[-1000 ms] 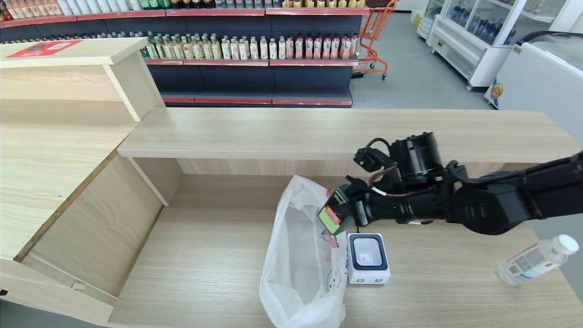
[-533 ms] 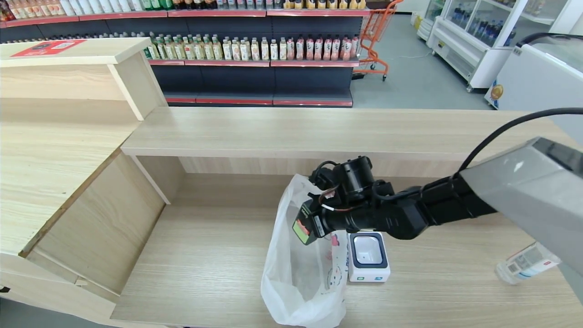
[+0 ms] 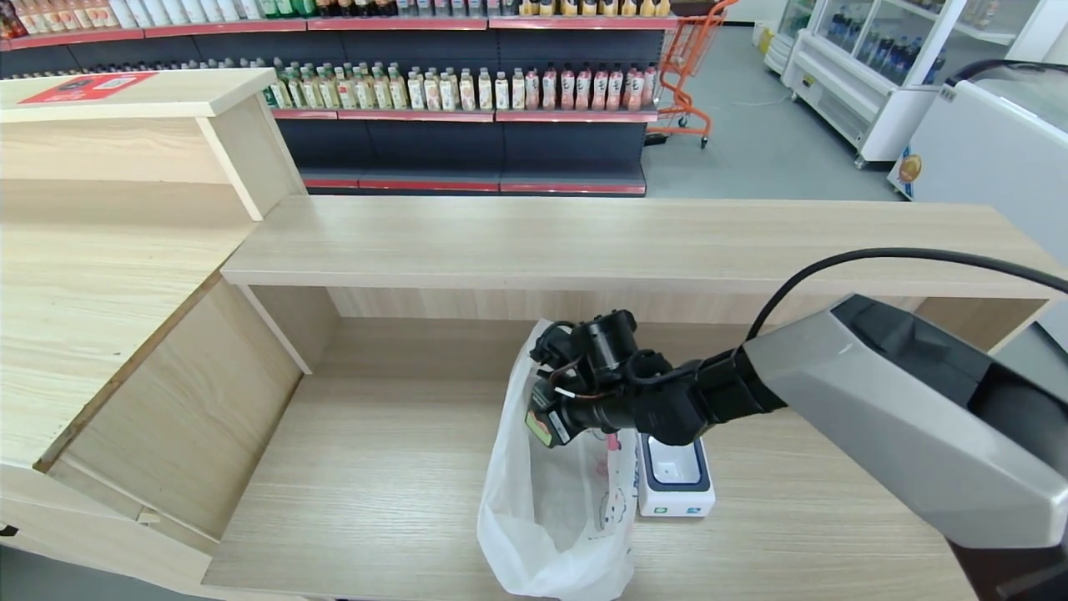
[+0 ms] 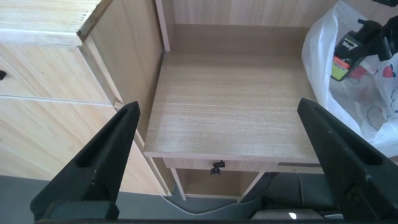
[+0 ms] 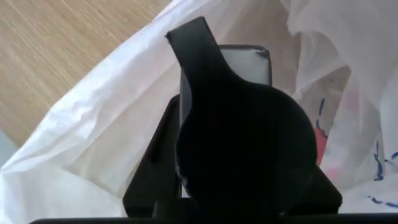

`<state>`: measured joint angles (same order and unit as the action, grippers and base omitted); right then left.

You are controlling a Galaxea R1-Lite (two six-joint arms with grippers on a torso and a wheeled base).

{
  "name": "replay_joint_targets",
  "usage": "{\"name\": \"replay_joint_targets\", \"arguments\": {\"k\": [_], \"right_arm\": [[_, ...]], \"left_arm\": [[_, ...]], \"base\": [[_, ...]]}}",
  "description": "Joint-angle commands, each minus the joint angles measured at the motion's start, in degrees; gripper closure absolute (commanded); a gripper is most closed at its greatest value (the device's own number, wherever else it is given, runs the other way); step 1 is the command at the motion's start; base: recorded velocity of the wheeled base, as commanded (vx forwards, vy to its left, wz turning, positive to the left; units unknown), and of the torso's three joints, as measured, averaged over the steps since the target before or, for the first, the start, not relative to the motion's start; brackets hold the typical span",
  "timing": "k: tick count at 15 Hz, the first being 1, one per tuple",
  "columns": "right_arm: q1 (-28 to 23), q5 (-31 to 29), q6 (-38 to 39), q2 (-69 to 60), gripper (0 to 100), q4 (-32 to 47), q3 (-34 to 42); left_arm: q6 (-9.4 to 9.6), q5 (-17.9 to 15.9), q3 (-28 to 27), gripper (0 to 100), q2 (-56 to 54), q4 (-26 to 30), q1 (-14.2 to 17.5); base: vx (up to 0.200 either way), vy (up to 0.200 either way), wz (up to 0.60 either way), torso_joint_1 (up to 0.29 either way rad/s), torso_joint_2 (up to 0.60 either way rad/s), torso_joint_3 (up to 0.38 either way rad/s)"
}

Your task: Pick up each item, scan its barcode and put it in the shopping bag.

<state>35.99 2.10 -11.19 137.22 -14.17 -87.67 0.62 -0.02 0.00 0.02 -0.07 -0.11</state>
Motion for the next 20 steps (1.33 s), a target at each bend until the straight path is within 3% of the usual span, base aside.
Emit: {"name": "replay_joint_targets", "arguments": {"k": [1, 2, 3, 7, 13, 15, 17, 20], "right_arm": [[-0.1, -1.2, -1.3, 2.8, 100, 0.0, -1.5], [-0.1, -1.4, -1.4, 3.1, 100, 0.0, -2.0], [-0.1, -1.5, -1.6, 3.5, 0, 0.1, -2.4], [-0.1, -1.0, -0.3, 3.1, 0, 0.0, -3.0], [-4.6, 3.7, 13.8, -10.3, 0, 1.3, -3.9], [-9.4, 3.5, 19.3, -20.4, 0, 11.1, -2.4], [-13.8, 3.1, 19.2, -29.8, 0, 18.1, 3.4], [-18.1, 3.1, 18.9, -45.8, 0, 19.1, 19.9]], "left_arm": [[-0.01, -0.1, 0.0, 0, 0.1, 0.0, 0.0], [-0.01, -0.1, 0.0, 0, 0.0, 0.0, 0.0], [-0.01, -0.1, 0.0, 0, 0.0, 0.0, 0.0], [-0.01, -0.1, 0.0, 0, 0.0, 0.0, 0.0], [-0.01, -0.1, 0.0, 0, 0.0, 0.0, -0.1], [-0.01, 0.0, 0.0, 0, 0.0, 0.0, 0.0], [-0.01, -0.1, 0.0, 0, 0.0, 0.0, 0.0], [-0.01, 0.0, 0.0, 0, 0.0, 0.0, 0.0]], "base": [[0.0, 0.0, 0.0, 0.0, 0.0, 0.0], [0.0, 0.0, 0.0, 0.0, 0.0, 0.0], [0.0, 0.0, 0.0, 0.0, 0.0, 0.0], [0.0, 0.0, 0.0, 0.0, 0.0, 0.0], [0.0, 0.0, 0.0, 0.0, 0.0, 0.0], [0.0, 0.0, 0.0, 0.0, 0.0, 0.0], [0.0, 0.0, 0.0, 0.0, 0.0, 0.0], [0.0, 0.0, 0.0, 0.0, 0.0, 0.0]]}}
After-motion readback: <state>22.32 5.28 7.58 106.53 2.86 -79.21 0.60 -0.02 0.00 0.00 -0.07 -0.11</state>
